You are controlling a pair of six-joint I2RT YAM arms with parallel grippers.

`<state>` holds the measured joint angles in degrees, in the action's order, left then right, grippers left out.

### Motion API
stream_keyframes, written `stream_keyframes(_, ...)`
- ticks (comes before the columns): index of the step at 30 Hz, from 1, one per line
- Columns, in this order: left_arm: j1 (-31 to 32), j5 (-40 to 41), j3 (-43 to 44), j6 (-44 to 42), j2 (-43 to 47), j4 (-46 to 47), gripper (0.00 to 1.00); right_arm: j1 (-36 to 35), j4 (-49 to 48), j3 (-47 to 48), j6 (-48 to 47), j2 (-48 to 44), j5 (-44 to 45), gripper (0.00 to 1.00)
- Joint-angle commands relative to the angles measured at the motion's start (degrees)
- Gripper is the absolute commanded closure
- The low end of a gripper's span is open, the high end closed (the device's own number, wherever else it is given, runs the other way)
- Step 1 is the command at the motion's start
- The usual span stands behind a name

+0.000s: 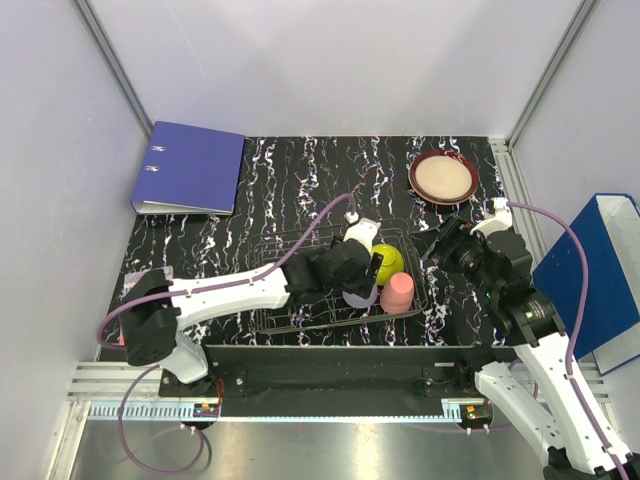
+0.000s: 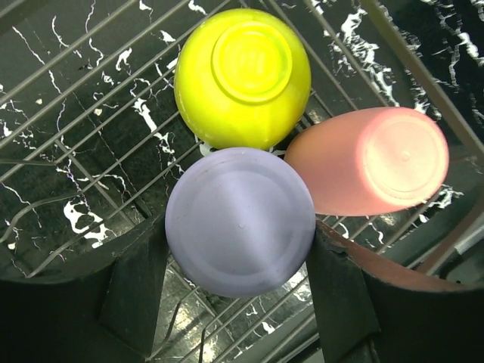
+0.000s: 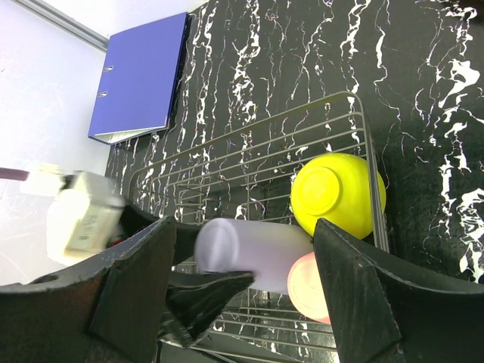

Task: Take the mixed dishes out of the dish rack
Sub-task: Pick up the cup from the dish rack, then place the cup at the center of the board.

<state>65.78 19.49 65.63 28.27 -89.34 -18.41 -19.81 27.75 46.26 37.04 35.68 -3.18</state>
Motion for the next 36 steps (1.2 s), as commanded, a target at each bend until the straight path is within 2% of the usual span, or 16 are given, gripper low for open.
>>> stream_keyframes(1,0.1,-0.2,2.5,-2.0,8.3,1.0,0.54,-0.2,-0.6,1.9,-1.0,-0.7,-1.1,0.19)
stream_keyframes(3,0.1,0.3,3.7,-2.9,13.7,-1.6,0.57,-0.2,-0.2,2.9,-1.1,-0.6,-1.4,0.19)
stream_keyframes(6,-0.1,2.8,6.0,-5.1,22.4,-3.5,0.69,-0.1,-0.4,4.2,-0.9,-0.1,-2.6,0.19)
stream_keyframes(8,-1.8,1.4,6.5,-5.2,26.4,-2.3,0.8,-0.1,-2.0,4.5,0.0,0.1,-4.4,0.19)
stream_keyframes(9,-3.1,-1.0,6.0,-5.2,30.8,-0.9,0.82,-0.1,-2.9,4.2,0.6,-0.1,-5.4,0.19)
stream_keyframes(10,-6.3,-6.8,4.1,-4.5,32.5,0.9,0.84,-0.1,-4.1,4.0,1.2,-0.2,-6.7,0.19)
stream_keyframes(11,-8.4,-10.0,2.9,-3.5,34.6,4.9,0.92,-0.1,-7.4,3.1,2.9,-0.3,-9.8,0.19)
stream_keyframes(12,-13.7,-12.9,1.5,-1.8,36.9,6.8,0.98,-0.2,-9.5,2.5,4.2,-0.9,-11.7,0.2)
stream_keyframes(13,-17.1,-20.7,-0.4,2.9,37.5,9.2,1.0,-0.1,-15.1,1.8,5.6,-1.3,-15.9,0.2)
stream_keyframes(14,-24.0,-25.8,-1.1,5.1,37.1,10.7,1.0,-0.1,-18.4,0.1,9.2,-1.8,-18.2,0.2)
stream_keyframes(15,-27.0,-35.7,-3.3,10.1,36.9,12.7,1.0,-0.1,-21.8,-0.7,11.2,-1.9,-20.1,0.2)
stream_keyframes(17,-33.2,-44.1,-7.6,16.7,36.6,25.7,1.0,-0.1,-31.0,-2.3,16.9,-1.1,-24.8,0.21)
stream_keyframes(18,-34.4,-49.1,-12.5,23.8,36.2,31.8,1.0,-0.1,-33.1,-2.6,18.3,-0.7,-26.2,0.22)
stream_keyframes(19,-35.1,-50.8,-14.4,26.8,35.6,42.6,1.0,-0.1,-36.8,-2.9,20.5,-0.2,-28.0,0.23)
stream_keyframes(25,-35.6,-56.1,-15.5,35.7,29.0,56.1,1.0,-0.1,-42.4,-1.6,23.3,1.4,-29.5,0.26)
stream_keyframes(36,-35.5,-55.0,-15.4,36.0,27.6,55.8,1.0,-0.2,-44.4,-2.4,24.2,4.4,-29.1,0.27)
